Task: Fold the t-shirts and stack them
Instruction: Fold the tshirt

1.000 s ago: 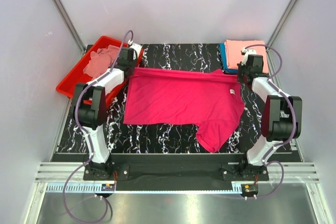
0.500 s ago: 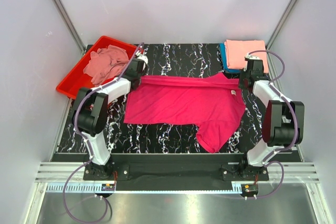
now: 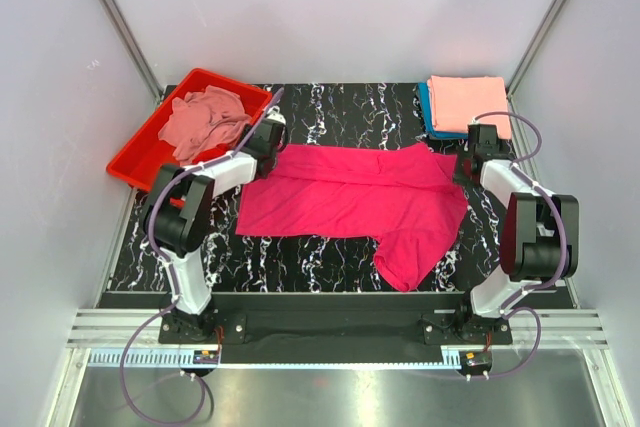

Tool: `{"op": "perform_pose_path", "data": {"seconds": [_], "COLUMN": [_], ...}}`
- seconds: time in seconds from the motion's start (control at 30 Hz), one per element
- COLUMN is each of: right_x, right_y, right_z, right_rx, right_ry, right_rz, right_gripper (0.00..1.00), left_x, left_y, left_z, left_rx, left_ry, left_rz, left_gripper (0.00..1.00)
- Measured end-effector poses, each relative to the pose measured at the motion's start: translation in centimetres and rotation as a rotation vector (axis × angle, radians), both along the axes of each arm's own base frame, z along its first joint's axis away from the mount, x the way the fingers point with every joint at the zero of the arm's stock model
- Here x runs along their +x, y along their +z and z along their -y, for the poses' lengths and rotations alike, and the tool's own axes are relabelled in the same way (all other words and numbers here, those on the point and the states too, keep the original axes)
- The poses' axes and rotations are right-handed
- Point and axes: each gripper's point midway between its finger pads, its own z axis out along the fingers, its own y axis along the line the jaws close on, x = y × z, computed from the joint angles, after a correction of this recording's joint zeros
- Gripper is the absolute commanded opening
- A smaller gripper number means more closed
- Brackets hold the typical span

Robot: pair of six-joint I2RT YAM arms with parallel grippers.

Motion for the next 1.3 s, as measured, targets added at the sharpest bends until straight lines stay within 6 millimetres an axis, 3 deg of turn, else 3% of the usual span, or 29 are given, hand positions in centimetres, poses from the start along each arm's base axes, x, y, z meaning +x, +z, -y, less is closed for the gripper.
{"op": "perform_pose_path", "data": {"seconds": [0.17, 0.33, 0.47, 0.6, 0.67, 0.77, 1.0, 1.1, 1.3], "right_x": [-1.2, -1.4, -1.9, -4.0, -5.4, -7.7, -10.0, -9.8, -9.1], "right_y": [0.5, 4.3, 6.2, 5.1, 3.7, 0.8, -3.8, -4.0, -4.1], "right_z": [0.0, -1.0, -3.0, -4.6, -5.1, -5.4, -4.2, -3.3, -1.7], "right_rx": [0.017, 0.096, 0.216, 0.329, 0.367, 0.388, 0.356, 0.37, 0.395], "right_ry": [-0.039, -0.088, -0.103, -0.177, -0.216, -0.279, -0.375, -0.409, -0.455], "right_rz": [-0.053, -0.01, 0.024, -0.003, -0.038, -0.123, -0.251, -0.247, -0.244], "right_gripper": [0.37, 0.38, 0.38, 0.39, 0.39, 0.38, 0.36, 0.36, 0.34], "left_x": [-0.7, -1.8, -2.9, -4.8, -6.1, -8.6, -15.7, -17.6, -18.6], "left_y": [0.3, 3.3, 7.7, 9.7, 9.2, 6.7, -1.4, -3.3, -4.4], "left_z": [0.3, 1.0, 3.7, 7.0, 8.6, 9.6, 9.5, 9.6, 10.8], "left_rx": [0.02, -0.058, -0.193, -0.36, -0.454, -0.554, -0.68, -0.71, -0.763], "left_ry": [0.018, 0.033, -0.018, -0.08, -0.1, -0.096, 0.024, 0.069, 0.114], "left_rz": [-0.01, 0.013, 0.099, 0.109, 0.072, -0.022, -0.268, -0.329, -0.358], "left_gripper": [0.65, 0.67, 0.68, 0.67, 0.67, 0.68, 0.68, 0.68, 0.68]}}
